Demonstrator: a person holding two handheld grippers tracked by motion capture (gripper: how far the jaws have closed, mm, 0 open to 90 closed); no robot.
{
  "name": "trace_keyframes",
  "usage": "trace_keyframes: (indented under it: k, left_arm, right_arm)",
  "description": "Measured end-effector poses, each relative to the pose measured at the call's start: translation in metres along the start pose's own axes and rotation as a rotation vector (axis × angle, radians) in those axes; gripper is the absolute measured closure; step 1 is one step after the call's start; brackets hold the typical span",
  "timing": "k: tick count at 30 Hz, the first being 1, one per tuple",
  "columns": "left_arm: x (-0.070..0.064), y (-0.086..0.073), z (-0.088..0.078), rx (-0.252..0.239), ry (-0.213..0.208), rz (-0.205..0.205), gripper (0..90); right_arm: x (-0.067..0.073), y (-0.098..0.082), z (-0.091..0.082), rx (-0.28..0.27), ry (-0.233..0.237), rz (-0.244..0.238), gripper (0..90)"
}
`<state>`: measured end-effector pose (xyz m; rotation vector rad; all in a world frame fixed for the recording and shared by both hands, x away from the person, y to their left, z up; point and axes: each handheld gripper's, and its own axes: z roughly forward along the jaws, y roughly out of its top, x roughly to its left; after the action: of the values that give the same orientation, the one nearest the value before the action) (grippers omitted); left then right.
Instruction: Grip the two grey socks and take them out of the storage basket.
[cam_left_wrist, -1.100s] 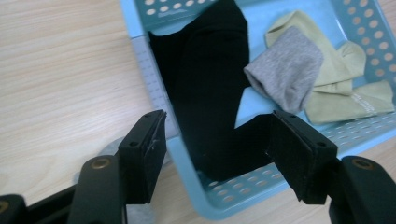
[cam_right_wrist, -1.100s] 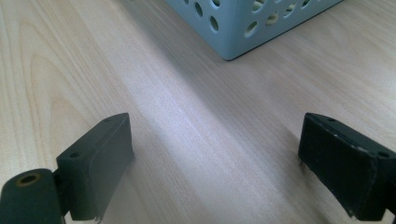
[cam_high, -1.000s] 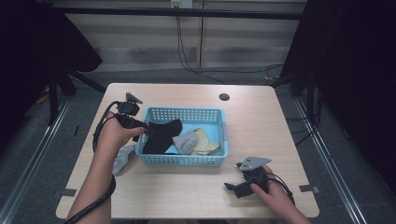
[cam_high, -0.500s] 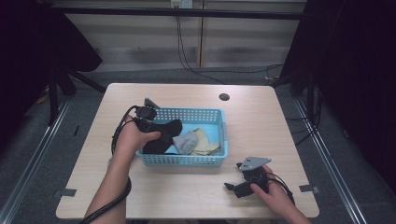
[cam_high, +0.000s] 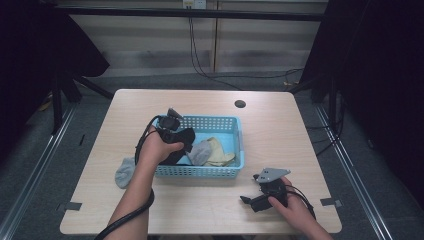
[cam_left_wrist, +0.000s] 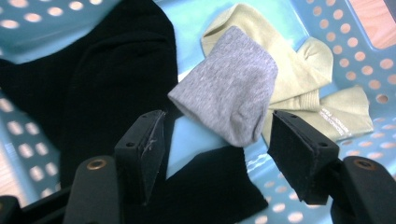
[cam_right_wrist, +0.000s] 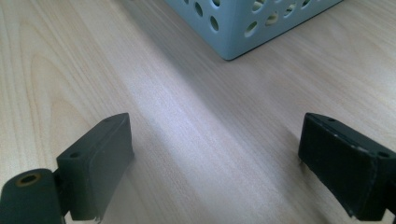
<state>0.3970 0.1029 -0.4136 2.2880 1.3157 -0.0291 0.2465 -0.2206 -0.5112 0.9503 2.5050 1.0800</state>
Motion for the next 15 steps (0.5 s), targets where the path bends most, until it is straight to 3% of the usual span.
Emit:
trace_keyframes:
  k: [8, 15]
  left_arm:
    - [0.000, 0.002, 0.025, 0.030, -0.014, -0.005, 35.6]
    - [0.003, 0.005, 0.038, 0.041, 0.020, -0.002, 38.7]
  right_arm:
    - [0.000, 0.000, 0.000, 0.000, 0.000, 0.000, 9.6]
    - [0.000, 0.000, 0.000, 0.000, 0.000, 0.000, 9.6]
